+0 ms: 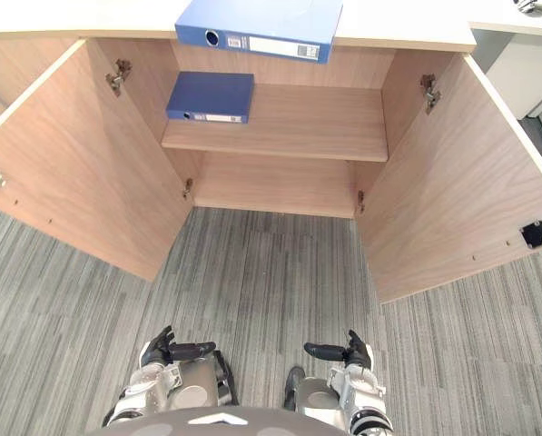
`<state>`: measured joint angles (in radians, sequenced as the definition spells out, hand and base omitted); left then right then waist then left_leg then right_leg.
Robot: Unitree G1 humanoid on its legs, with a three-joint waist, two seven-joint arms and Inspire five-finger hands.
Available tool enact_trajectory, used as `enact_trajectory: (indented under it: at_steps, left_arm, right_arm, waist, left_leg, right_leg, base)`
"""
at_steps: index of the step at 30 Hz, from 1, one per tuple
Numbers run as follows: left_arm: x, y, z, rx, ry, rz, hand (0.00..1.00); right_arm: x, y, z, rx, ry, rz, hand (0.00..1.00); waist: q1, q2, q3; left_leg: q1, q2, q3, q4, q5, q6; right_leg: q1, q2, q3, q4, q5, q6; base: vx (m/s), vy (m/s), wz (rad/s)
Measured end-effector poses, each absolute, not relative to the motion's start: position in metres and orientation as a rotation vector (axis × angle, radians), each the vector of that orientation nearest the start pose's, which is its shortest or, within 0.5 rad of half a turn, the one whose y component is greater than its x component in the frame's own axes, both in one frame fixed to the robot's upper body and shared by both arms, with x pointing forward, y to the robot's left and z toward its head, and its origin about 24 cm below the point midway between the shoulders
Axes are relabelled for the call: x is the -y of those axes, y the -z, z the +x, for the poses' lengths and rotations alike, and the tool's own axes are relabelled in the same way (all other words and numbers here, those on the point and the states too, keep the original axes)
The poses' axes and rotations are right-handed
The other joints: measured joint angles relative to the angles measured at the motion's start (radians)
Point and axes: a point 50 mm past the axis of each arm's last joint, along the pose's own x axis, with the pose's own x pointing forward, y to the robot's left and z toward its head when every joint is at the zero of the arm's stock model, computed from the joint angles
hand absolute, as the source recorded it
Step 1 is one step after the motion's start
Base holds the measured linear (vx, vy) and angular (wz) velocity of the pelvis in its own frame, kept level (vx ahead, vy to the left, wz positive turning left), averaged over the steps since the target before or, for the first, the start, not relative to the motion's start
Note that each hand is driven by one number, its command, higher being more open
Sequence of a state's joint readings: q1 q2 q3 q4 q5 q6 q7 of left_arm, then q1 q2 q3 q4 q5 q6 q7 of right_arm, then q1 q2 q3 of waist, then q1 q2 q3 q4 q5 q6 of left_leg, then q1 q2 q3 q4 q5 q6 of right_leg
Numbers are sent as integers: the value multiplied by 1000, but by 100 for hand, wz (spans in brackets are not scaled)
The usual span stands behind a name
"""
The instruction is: Walk over to the cabinet, pick up the folder, carry it to the office cabinet, place the folder inside the office cabinet, then close the office cabinet door
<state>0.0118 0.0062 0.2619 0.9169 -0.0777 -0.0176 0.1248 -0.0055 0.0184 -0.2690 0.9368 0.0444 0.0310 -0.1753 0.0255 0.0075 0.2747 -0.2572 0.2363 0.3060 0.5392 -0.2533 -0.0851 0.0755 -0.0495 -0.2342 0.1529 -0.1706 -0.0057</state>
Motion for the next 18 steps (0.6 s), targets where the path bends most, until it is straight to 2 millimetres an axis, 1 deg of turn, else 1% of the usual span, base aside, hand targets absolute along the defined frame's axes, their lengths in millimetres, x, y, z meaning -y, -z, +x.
enact_trajectory:
  at_steps: [1,2,3,4,6,7,8,9,10,11,12,13,14,15,17,18]
  left_arm:
    - [-197,141,143,-908,-403,-127,100]
    - [-197,141,142,-912,-403,-126,100]
    - [-202,142,139,-924,-410,-114,100]
    - [-205,142,138,-924,-417,-104,100]
    - [-207,142,137,-930,-418,-100,100]
    - [-205,145,132,-953,-417,-101,100]
    - [-205,147,129,-964,-416,-100,100]
    - [-204,148,128,-976,-407,-91,100]
    - [-204,148,128,-976,-396,-82,100]
    - [-202,147,130,-975,-377,-68,100]
    - [-201,148,130,-975,-371,-69,100]
    - [-200,148,130,-976,-367,-67,100]
    - [-198,148,128,-980,-364,-71,100]
    - [-197,149,128,-981,-362,-74,100]
    - [-196,150,126,-992,-362,-75,100]
    - [-197,152,123,-1010,-358,-66,100]
  right_arm:
    - [188,145,140,-975,428,108,100]
    - [188,146,139,-980,430,107,100]
    - [186,149,132,-1004,434,110,100]
    - [181,151,128,-1018,431,122,100]
    - [178,152,125,-1029,429,133,100]
    - [177,152,126,-1027,426,141,100]
    - [177,151,128,-1020,420,138,100]
    - [176,149,133,-1003,411,136,100]
    - [176,148,135,-996,403,130,100]
    - [175,146,138,-978,389,120,100]
    - [175,146,140,-971,387,119,100]
    - [175,146,140,-968,386,118,100]
    - [175,145,142,-961,381,114,100]
    - [175,144,144,-954,377,113,100]
    - [175,143,148,-947,370,113,100]
    - [175,144,147,-956,366,111,100]
  waist:
    - [0,0,-3]
    - [3,-2,-6]
    - [6,-29,-32]
    - [4,-51,-53]
    - [19,-64,-62]
    - [26,-59,-64]
    - [24,-55,-66]
    - [16,-54,-67]
    - [9,-52,-66]
    - [1,-55,-67]
    - [0,-59,-70]
    - [-2,-58,-70]
    - [-5,-53,-72]
    - [-12,-46,-75]
    - [-25,-38,-77]
    - [-35,-44,-82]
  left_leg:
    - [-1,-35,-20,-135,62,8]
    - [7,-51,-25,-164,128,23]
    - [34,-88,-2,-193,148,56]
    - [34,-105,18,-175,116,71]
    - [50,-105,55,-125,83,88]
    - [118,-108,96,-131,50,99]
    - [146,-112,103,-142,38,105]
    - [197,-126,112,-165,22,113]
    - [219,-134,117,-174,12,113]
    - [258,-146,119,-193,2,117]
    - [306,-155,120,-231,2,116]
    - [327,-155,120,-247,2,116]
    - [362,-150,119,-278,3,113]
    - [381,-138,117,-300,6,100]
    - [397,-124,105,-329,15,77]
    - [408,-129,88,-357,27,45]
  right_leg:
    - [10,-19,22,0,-14,27]
    - [17,-29,38,1,-22,43]
    - [17,-62,65,-5,-30,60]
    - [14,-86,76,-10,-22,71]
    - [18,-111,102,22,-21,73]
    - [-10,-128,126,153,-24,78]
    - [-42,-138,132,242,-25,83]
    - [-127,-167,148,449,-19,113]
    - [-171,-178,159,546,-21,119]
    - [-233,-191,155,673,-46,112]
    - [-272,-191,134,724,-76,93]
    - [-285,-187,117,723,-90,85]
    - [-315,-172,83,682,-108,62]
    - [-345,-148,61,598,-113,56]
    - [-380,-113,49,454,-98,55]
    - [-382,-91,59,277,-5,49]
  base:
    - [226,211,-48]
    - [396,335,-51]
    - [435,323,-41]
    - [455,331,-41]
    - [335,246,-52]
    - [351,269,-73]
    - [382,327,-79]
    - [217,227,-41]
    - [261,234,-21]
    - [280,136,0]
    - [291,81,7]
    - [298,0,9]
    - [296,-62,12]
    - [362,-124,14]
    - [328,-167,20]
    - [380,-213,36]
